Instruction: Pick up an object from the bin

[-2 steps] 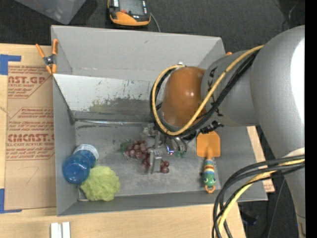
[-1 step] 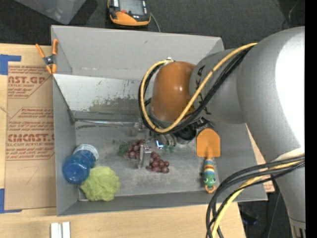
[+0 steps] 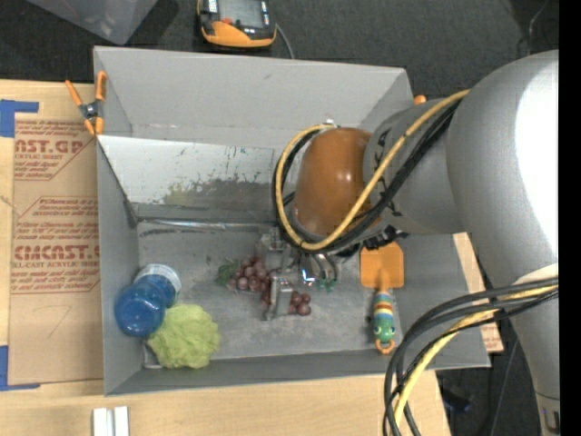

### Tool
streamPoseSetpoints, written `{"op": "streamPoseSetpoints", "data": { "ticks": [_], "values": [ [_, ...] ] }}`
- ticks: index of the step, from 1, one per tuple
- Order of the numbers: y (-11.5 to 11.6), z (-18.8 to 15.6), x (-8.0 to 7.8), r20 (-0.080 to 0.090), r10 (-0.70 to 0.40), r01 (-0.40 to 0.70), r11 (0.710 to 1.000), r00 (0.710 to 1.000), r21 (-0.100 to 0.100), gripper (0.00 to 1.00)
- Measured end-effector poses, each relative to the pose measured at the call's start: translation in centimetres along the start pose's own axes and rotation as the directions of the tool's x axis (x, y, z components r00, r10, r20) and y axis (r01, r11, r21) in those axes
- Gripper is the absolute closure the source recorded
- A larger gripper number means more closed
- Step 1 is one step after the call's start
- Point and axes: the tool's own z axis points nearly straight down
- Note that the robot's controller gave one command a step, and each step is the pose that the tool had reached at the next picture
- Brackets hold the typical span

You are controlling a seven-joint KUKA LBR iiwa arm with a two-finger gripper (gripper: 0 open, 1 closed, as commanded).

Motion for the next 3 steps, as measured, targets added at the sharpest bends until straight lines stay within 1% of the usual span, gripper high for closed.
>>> {"op": "streamPoseSetpoints", "data": {
  "ticks": [1, 2, 3],
  "values": [
    [2.0, -0.7, -1.1, 0.008, -0.007, 0.007, 1.000, 1.000, -0.005, 1.00],
    [2.0, -0.7, -1.1, 0.008, -0.006, 0.006, 1.000, 1.000, -0.005, 1.00],
    [2.7, -10.9, -1.7, 0.018, 0.002, -0.002, 1.000, 1.000, -0.008, 1.00]
  ]
}}
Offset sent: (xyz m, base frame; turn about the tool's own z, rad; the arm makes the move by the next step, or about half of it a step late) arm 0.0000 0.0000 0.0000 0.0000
